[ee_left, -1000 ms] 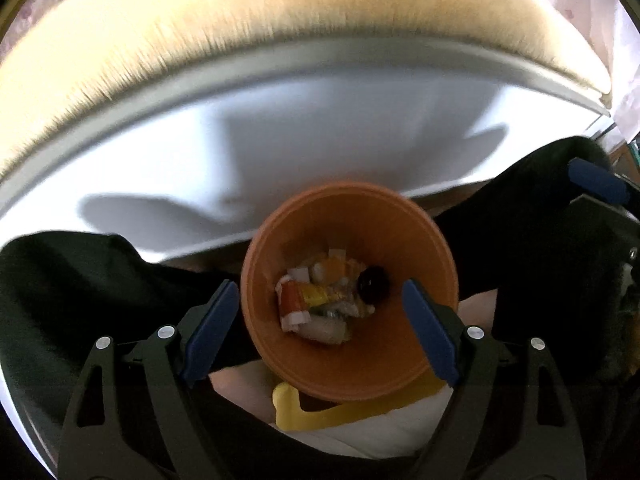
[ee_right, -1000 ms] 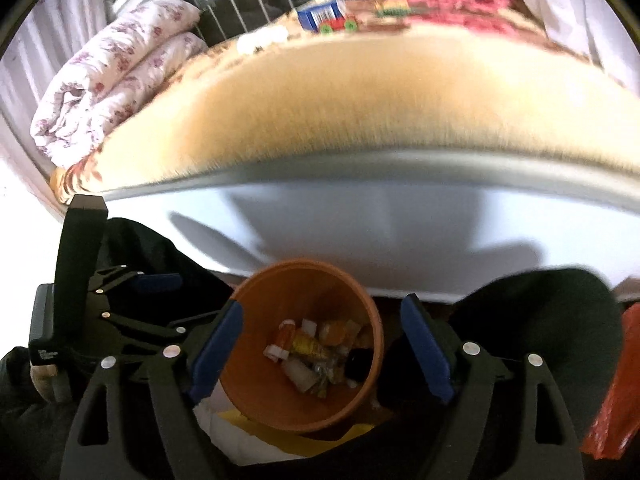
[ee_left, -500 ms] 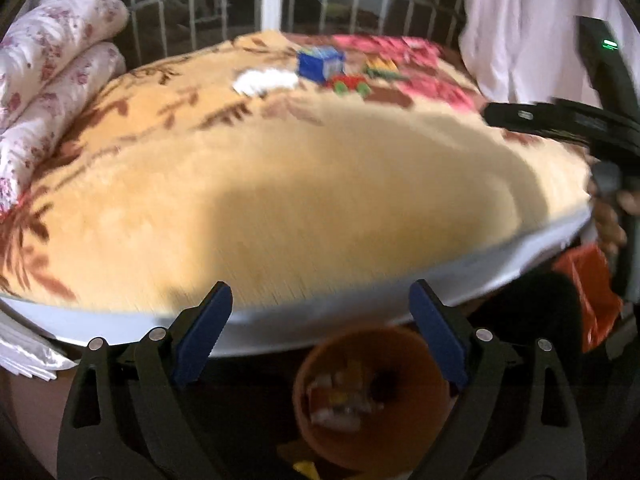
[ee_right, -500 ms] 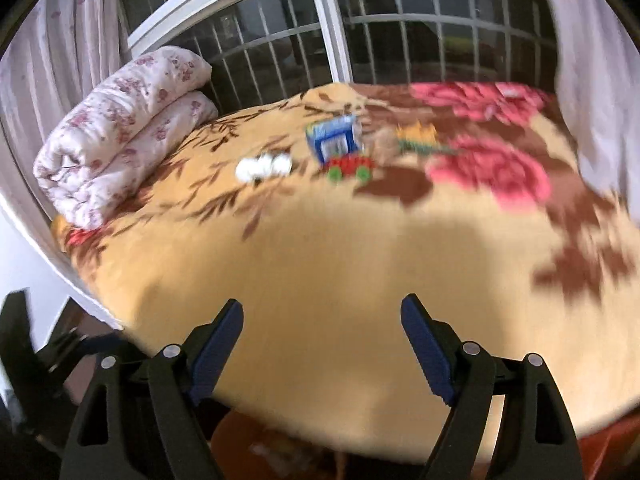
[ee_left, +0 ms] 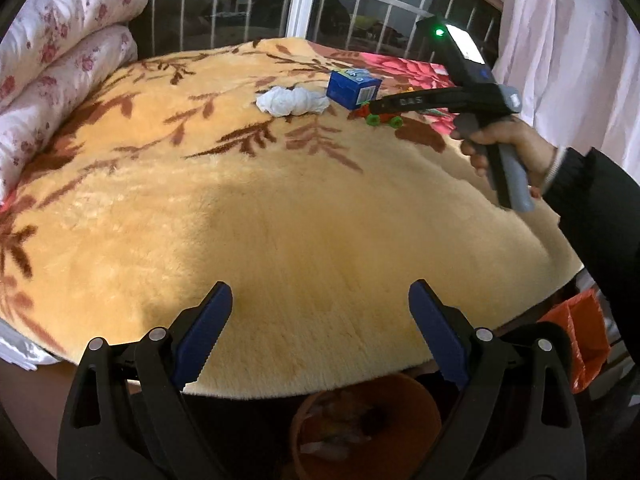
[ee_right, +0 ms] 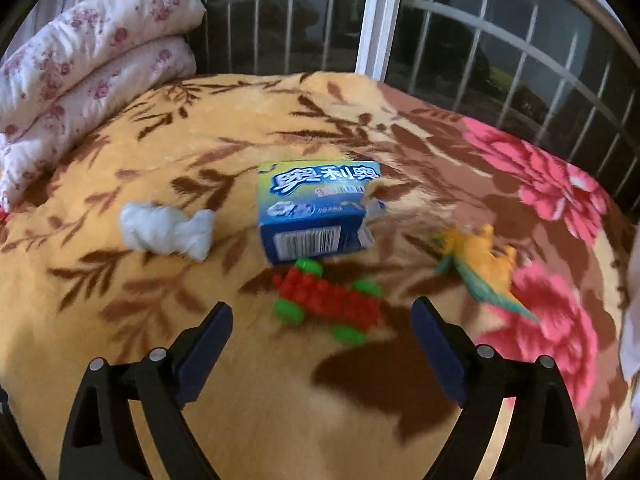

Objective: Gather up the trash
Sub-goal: 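Grasp the red Lego car with green wheels with the right gripper, then grasp the white cloth with the left gripper while the right holds the Lego car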

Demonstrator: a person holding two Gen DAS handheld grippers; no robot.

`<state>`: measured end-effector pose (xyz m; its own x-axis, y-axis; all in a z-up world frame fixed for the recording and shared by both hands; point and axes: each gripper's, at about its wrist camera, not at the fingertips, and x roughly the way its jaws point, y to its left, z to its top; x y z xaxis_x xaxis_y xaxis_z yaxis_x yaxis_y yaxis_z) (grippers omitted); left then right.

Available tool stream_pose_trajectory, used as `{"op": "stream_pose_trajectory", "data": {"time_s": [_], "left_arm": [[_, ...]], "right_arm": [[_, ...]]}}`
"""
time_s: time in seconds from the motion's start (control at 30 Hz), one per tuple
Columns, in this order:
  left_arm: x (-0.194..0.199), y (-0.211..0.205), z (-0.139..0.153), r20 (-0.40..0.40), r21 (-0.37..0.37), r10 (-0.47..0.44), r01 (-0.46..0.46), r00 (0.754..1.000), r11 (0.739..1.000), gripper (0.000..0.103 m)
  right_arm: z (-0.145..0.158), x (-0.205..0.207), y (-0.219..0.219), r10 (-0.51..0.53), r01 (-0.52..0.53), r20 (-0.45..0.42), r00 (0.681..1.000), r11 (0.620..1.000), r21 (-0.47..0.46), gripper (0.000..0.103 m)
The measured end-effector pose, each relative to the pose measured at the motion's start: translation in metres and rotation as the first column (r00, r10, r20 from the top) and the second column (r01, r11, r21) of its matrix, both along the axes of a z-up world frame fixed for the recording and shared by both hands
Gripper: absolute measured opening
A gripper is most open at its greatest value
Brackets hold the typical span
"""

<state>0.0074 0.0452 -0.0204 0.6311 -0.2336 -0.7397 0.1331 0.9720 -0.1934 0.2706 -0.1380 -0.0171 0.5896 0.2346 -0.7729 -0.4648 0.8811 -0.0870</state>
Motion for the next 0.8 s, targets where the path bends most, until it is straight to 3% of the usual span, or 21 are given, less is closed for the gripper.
{"op": "stream_pose_trajectory", "data": {"time_s": [0.13, 0.23, 0.27, 0.57, 0.8], "left_arm": [[0.010, 0.002, -0.003, -0.005, -0.018, 0.004, -0.004, 1.000, 1.000, 0.088], [0.013, 0.001, -0.003, 0.001, -0.001, 0.002, -0.002, 1.000, 1.000, 0.088], [0.014, 0.001, -0.003, 0.001, 0.001, 0.001, -0.001, 1.000, 1.000, 0.088], [0.026, 0.003, 0.003, -0.007, -0.033, 0.004, -0.004, 1.000, 0.999, 0.088], [0.065, 0.002, 0.011, 0.007, 0.055, -0.012, 0.011, 1.000, 0.998, 0.088]], "right_arm": [[-0.020, 0.024, 0.009, -0.003, 0.003, -0.059, 0.998, 1.000, -0.005, 0.089], [-0.037, 0.030, 0.012, -0.008, 0.006, -0.093, 0.996, 1.000, -0.025, 0.082], [-0.036, 0.029, 0.011, -0.013, 0.011, -0.088, 0.996, 1.000, -0.013, 0.069], [-0.018, 0.008, -0.010, -0.058, 0.062, -0.065, 0.996, 0.996, 0.063, 0.068], [0.015, -0.051, -0.035, -0.060, 0.058, 0.007, 0.998, 0.987, 0.147, 0.069]]}}
